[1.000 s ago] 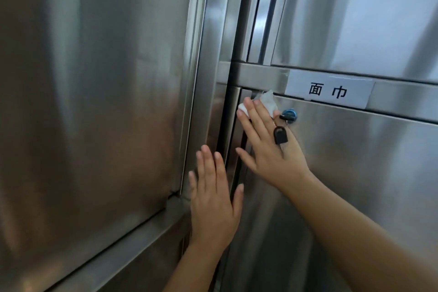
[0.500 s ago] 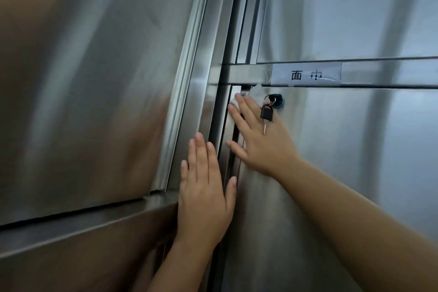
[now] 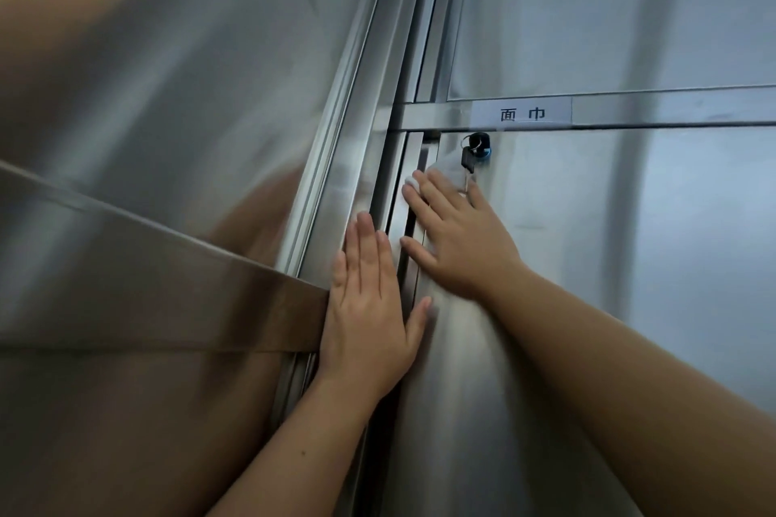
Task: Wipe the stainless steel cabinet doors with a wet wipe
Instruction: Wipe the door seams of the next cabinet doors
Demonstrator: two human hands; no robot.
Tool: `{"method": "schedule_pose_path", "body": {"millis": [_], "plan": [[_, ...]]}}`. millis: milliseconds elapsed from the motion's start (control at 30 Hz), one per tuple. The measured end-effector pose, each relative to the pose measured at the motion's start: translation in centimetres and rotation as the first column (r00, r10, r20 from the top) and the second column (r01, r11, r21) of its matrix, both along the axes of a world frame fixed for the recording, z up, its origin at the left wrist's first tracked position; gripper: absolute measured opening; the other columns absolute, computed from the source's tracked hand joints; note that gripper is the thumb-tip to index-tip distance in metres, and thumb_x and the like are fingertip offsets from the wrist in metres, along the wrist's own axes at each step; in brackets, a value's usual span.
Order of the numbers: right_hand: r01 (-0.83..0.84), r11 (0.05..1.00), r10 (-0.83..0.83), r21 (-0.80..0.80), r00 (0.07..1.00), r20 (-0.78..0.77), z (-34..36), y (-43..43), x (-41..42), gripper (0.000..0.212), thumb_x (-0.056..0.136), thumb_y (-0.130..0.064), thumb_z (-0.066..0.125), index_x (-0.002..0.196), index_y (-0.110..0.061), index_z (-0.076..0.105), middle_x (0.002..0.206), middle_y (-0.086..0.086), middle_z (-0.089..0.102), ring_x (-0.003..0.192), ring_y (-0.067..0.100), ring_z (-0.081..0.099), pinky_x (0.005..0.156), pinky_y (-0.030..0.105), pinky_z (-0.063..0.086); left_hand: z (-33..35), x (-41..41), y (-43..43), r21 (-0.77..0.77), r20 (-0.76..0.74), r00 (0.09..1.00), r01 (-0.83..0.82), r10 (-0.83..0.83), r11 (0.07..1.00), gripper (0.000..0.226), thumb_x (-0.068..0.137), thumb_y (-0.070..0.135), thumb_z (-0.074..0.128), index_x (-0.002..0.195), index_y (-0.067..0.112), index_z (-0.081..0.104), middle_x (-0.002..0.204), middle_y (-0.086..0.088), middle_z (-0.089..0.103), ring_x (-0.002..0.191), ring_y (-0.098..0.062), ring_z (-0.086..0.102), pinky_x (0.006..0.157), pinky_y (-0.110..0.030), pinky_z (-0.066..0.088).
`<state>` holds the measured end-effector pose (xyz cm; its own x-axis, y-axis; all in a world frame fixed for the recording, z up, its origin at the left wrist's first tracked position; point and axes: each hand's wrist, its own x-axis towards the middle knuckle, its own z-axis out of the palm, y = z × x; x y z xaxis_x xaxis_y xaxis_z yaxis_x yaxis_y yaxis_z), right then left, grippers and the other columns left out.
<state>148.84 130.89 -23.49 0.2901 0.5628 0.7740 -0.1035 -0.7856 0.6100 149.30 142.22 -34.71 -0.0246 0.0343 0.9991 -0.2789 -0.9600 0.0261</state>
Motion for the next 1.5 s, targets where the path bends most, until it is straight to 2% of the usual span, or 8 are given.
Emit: {"method": "schedule_pose_path", "body": {"millis": [200, 367, 500, 700, 867, 1067, 1200, 1500], "plan": [[0.007, 1.000, -0.007, -0.002, 1.000, -0.021, -1.5, -0.4, -0.2, 0.071, 0.091, -0.056, 0.012, 0.150, -0.018, 0.001, 0.158, 0.001, 0.000, 0.144, 0.017, -0.008, 0.113, 0.042, -0.003, -0.5, -0.5, 0.0, 0.005, -0.013, 0.997, 0.072, -0.072, 0.997, 0.075, 0.088, 0.046, 0.025, 0.138, -0.010, 0.029, 0.147, -0.029, 0.019, 0.137, -0.042, 0.019, 0.113, -0.048, 0.018], [0.021, 1.000, -0.021, -0.009, 0.999, -0.038, -3.4, -0.9, -0.7, 0.071, 0.089, -0.057, 0.007, 0.150, -0.019, 0.005, 0.158, -0.001, 0.003, 0.144, 0.016, -0.005, 0.113, 0.044, -0.002, -3.4, -0.6, -0.1, 0.019, -0.109, 0.979, 0.175, -0.172, 0.984, 0.075, 0.089, 0.048, 0.024, 0.142, -0.005, 0.020, 0.151, -0.022, 0.007, 0.138, -0.039, 0.009, 0.111, -0.033, -0.004], [0.009, 1.000, -0.010, -0.016, 0.998, -0.066, -5.8, -0.8, -1.0, 0.072, 0.088, -0.055, 0.007, 0.150, -0.018, 0.013, 0.156, 0.000, 0.013, 0.144, 0.017, 0.002, 0.114, 0.044, 0.000, -6.2, -0.9, -0.3, 0.008, -0.161, 0.970, 0.186, -0.182, 0.983, 0.073, 0.088, 0.045, 0.029, 0.138, -0.008, 0.031, 0.148, -0.024, 0.019, 0.134, -0.041, 0.022, 0.109, -0.033, -0.001], [0.041, 0.997, -0.049, -0.066, 0.991, -0.124, -8.6, -1.4, -1.5, 0.068, 0.092, -0.053, 0.016, 0.150, -0.019, 0.010, 0.157, -0.001, 0.011, 0.144, 0.016, -0.001, 0.114, 0.042, -0.006, -9.3, -1.4, -0.3, -0.016, -0.221, 0.954, 0.206, -0.205, 0.978, 0.072, 0.091, 0.047, 0.027, 0.138, -0.008, 0.034, 0.147, -0.024, 0.024, 0.134, -0.040, 0.026, 0.110, -0.033, 0.003], [0.050, 0.992, -0.065, -0.113, 0.989, -0.133, -10.5, -1.8, -2.1, 0.068, 0.089, -0.053, 0.013, 0.148, -0.019, 0.019, 0.154, 0.001, 0.022, 0.143, 0.020, 0.011, 0.114, 0.048, 0.007, -10.8, -1.8, -0.3, -0.034, -0.281, 0.933, 0.223, -0.223, 0.974, 0.079, 0.095, 0.052, 0.004, 0.137, -0.008, 0.034, 0.147, -0.024, 0.025, 0.134, -0.040, 0.024, 0.110, -0.034, 0.003], [0.036, 0.990, -0.051, -0.134, 0.993, -0.110, -12.3, -1.9, -2.1, 0.067, 0.089, -0.051, 0.024, 0.144, -0.015, 0.033, 0.148, 0.004, 0.036, 0.139, 0.023, 0.026, 0.110, 0.052, 0.018, -12.9, -2.0, -0.3, -0.028, -0.321, 0.927, 0.196, -0.195, 0.980, 0.074, 0.093, 0.050, 0.020, 0.136, -0.007, 0.038, 0.146, -0.023, 0.030, 0.132, -0.038, 0.031, 0.109, -0.034, 0.008], [0.024, 0.988, -0.038, -0.152, 0.995, -0.094, -13.4, -2.0, -2.0, 0.065, 0.088, -0.050, 0.028, 0.138, -0.013, 0.045, 0.143, 0.004, 0.044, 0.136, 0.025, 0.033, 0.107, 0.054, 0.024, -13.9, -2.2, -0.2, -0.022, -0.367, 0.914, 0.180, -0.175, 0.983, 0.076, 0.096, 0.051, 0.005, 0.136, -0.005, 0.038, 0.146, -0.022, 0.031, 0.132, -0.037, 0.031, 0.109, -0.034, 0.006], [0.044, 0.982, -0.070, -0.184, 0.989, -0.132, -16.6, -2.3, -2.0, 0.065, 0.089, -0.050, 0.026, 0.140, -0.013, 0.042, 0.144, 0.006, 0.042, 0.137, 0.025, 0.031, 0.108, 0.056, 0.022, -16.8, -1.9, -0.4, -0.005, -0.429, 0.889, 0.173, -0.158, 0.985, 0.076, 0.096, 0.051, 0.007, 0.137, -0.005, 0.037, 0.146, -0.022, 0.030, 0.133, -0.036, 0.030, 0.110, -0.033, 0.006]]}}
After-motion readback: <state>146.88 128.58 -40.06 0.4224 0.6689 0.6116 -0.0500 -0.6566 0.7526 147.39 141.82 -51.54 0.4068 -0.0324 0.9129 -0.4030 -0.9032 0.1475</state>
